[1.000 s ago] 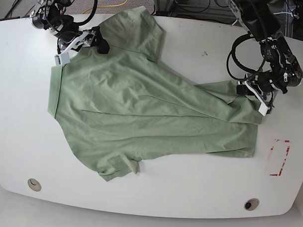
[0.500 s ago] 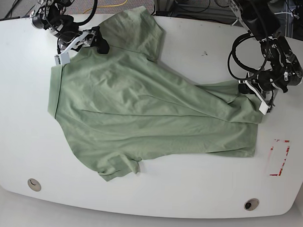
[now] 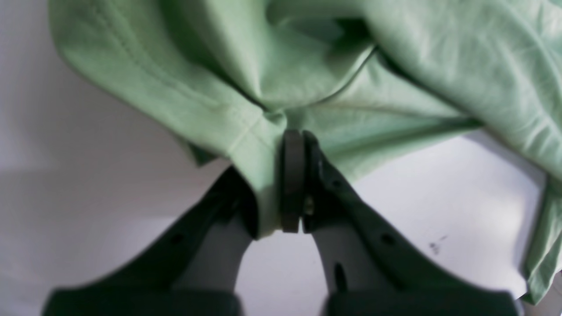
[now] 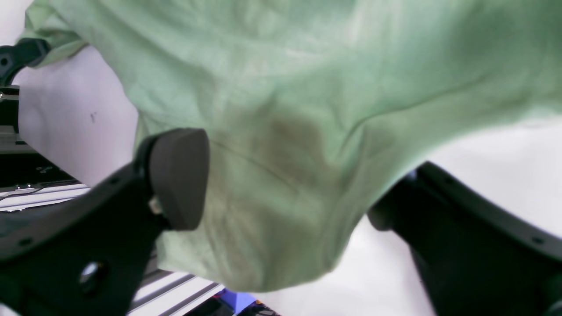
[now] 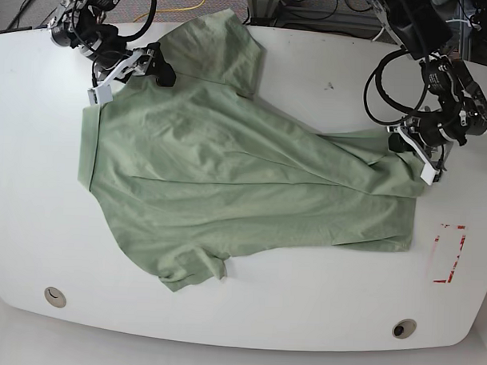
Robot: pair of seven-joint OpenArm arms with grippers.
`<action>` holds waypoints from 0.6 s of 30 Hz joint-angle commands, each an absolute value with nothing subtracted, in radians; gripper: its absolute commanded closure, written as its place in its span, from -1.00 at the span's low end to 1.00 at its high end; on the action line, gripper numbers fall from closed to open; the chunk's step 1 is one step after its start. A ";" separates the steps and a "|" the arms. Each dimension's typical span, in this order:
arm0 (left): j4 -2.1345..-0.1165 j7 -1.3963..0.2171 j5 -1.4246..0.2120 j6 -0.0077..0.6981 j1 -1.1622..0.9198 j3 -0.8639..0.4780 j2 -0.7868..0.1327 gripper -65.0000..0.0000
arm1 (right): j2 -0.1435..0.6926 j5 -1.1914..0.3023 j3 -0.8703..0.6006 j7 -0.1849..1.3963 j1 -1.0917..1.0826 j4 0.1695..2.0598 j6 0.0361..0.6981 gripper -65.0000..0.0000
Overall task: Layout the t-shirt on the table in an organized manner, then fold the t-shirt properly
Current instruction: 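Pull the shirt edge with the left gripper away from the right gripper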
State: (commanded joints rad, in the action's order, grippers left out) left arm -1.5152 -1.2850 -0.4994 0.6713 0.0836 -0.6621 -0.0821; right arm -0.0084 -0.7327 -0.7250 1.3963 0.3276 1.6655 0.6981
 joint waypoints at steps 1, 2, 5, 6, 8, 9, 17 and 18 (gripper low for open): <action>-1.515 -1.285 -0.501 0.671 0.084 -0.662 -0.082 0.98 | -0.008 -0.733 -0.725 1.396 0.328 1.666 0.698 -0.18; -1.515 -1.285 -0.503 0.671 0.084 -0.662 -0.084 0.98 | -0.008 -0.733 -0.725 1.396 0.326 1.666 0.698 -0.05; -1.517 -1.285 -0.506 0.673 0.084 -0.657 -0.084 0.98 | -0.008 -0.733 -0.725 1.396 0.312 1.666 0.698 0.53; -1.517 -1.287 -0.507 0.673 0.084 -0.657 -0.084 0.98 | -0.008 -0.733 -0.725 1.396 0.311 1.666 0.698 0.67; -1.517 -1.302 -0.507 0.674 0.084 -0.659 -0.085 0.98 | -0.008 -0.733 -0.725 1.396 0.309 1.666 0.698 0.99; -1.517 -1.308 -0.507 0.674 0.085 -0.659 -0.085 0.98 | -0.008 -0.733 -0.725 1.396 0.308 1.666 0.698 1.00; -1.596 -1.346 -0.593 0.696 0.084 -0.656 -0.087 0.98 | -0.007 -0.733 -0.725 1.396 0.312 1.712 0.698 1.00; -1.604 -1.359 -0.601 0.696 0.084 -0.656 -0.087 0.98 | -0.007 -0.733 -0.725 1.396 0.314 1.727 0.698 1.00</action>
